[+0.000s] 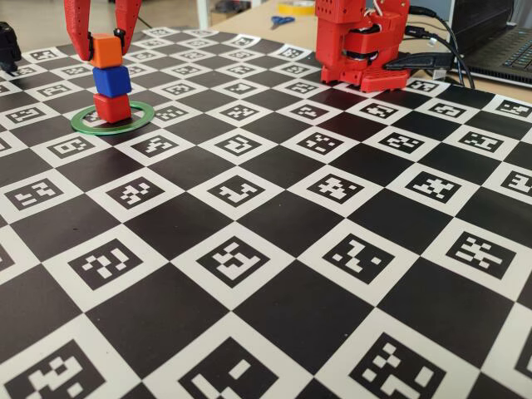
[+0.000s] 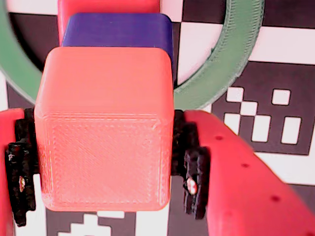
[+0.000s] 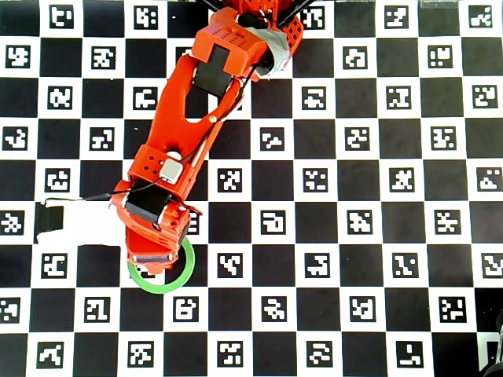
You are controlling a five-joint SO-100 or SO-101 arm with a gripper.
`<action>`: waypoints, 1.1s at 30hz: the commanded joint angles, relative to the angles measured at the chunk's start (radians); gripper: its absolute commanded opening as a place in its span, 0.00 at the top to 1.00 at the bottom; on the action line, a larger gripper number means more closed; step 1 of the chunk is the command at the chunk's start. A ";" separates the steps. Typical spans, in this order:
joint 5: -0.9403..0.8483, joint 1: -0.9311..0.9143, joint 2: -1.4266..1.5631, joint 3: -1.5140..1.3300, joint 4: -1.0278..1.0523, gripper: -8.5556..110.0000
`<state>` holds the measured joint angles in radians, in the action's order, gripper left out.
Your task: Grab the red cube then put it in the green circle then put the blue cube on top and finally the orange cube on top
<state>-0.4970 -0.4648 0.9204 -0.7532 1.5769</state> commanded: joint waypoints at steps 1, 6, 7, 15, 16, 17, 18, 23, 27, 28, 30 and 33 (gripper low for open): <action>-0.006 -0.003 0.049 0.008 -0.009 0.89; -0.003 0.002 0.051 0.002 -0.009 0.89; -0.003 0.002 0.052 0.000 -0.009 0.89; 0.008 0.000 0.058 -0.005 -0.015 0.80; 0.008 0.000 0.058 -0.005 -0.015 0.76; 0.009 0.000 0.060 -0.005 -0.014 0.72; 0.014 0.000 0.060 -0.005 -0.014 0.69; 0.021 0.002 0.060 -0.008 -0.014 0.60; 0.026 0.002 0.069 -0.011 -0.015 0.56; 0.028 0.002 0.072 -0.011 -0.015 0.55; 0.038 -0.002 0.080 -0.012 -0.012 0.52; 0.052 -0.008 0.103 -0.026 -0.009 0.48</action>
<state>-0.4541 -0.4648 0.9204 -0.7808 1.5769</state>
